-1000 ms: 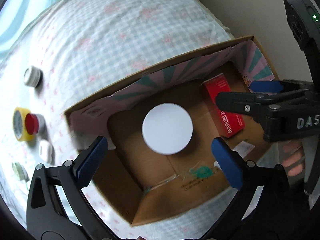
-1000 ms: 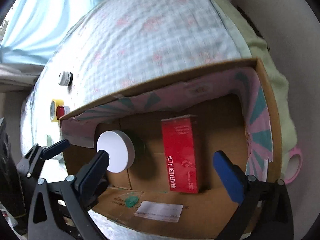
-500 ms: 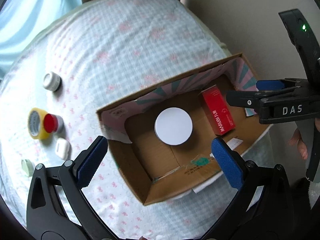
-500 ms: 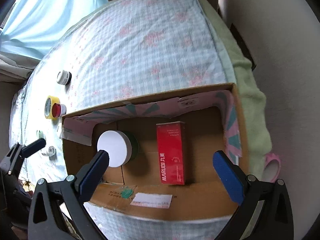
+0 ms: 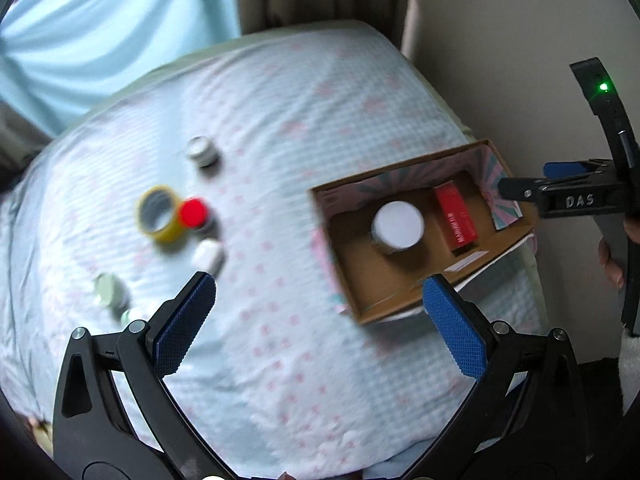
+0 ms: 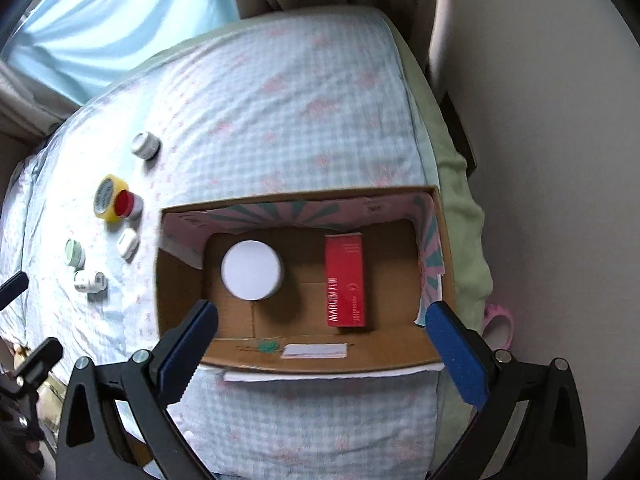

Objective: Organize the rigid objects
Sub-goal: 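Move both tools back over the remaining objects on the bed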

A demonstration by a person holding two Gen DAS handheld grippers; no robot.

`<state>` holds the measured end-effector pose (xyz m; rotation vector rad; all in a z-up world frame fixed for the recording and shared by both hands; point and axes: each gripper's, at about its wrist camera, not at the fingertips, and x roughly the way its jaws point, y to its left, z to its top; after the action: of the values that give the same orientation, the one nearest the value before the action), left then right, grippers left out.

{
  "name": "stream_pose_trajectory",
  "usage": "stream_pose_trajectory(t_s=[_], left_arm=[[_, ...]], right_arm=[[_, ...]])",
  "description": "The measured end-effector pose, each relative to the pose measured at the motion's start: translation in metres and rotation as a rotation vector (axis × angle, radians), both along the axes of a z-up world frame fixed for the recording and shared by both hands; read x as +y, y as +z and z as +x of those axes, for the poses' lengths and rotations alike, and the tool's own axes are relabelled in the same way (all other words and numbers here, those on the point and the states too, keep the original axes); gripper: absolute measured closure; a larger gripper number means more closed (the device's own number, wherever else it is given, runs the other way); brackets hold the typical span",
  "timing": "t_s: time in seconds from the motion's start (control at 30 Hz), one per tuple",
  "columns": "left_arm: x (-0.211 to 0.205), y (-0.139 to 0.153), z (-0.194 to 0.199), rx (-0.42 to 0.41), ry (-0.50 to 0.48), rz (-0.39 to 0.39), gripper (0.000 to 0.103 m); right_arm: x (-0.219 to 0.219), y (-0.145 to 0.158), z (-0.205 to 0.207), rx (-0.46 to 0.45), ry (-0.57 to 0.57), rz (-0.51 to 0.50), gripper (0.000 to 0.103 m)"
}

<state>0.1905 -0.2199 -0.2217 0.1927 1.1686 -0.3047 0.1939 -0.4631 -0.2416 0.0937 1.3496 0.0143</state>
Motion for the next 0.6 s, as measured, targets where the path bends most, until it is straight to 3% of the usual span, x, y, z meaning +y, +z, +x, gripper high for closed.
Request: stream_pose_trajectory(t_s=[0.27, 0.37, 0.6], left_arm=[[0.117, 0.026, -0.04, -0.038, 0.14, -0.01, 0.0], [0.16, 0.035, -0.05, -0.101, 0.195, 0.005, 0.0], [0.262, 0.052, -0.064, -0.173, 0.235, -0.034, 0.0]], right_arm=[[0.07, 0.044, -0.022, -0.095, 0.056, 0.013, 0.0], [0.11, 0.065, -0.033, -0.167, 0.086, -0.019, 0.0], [0.199, 0.09, -0.046, -0.223, 0.08, -0.035, 0.0]])
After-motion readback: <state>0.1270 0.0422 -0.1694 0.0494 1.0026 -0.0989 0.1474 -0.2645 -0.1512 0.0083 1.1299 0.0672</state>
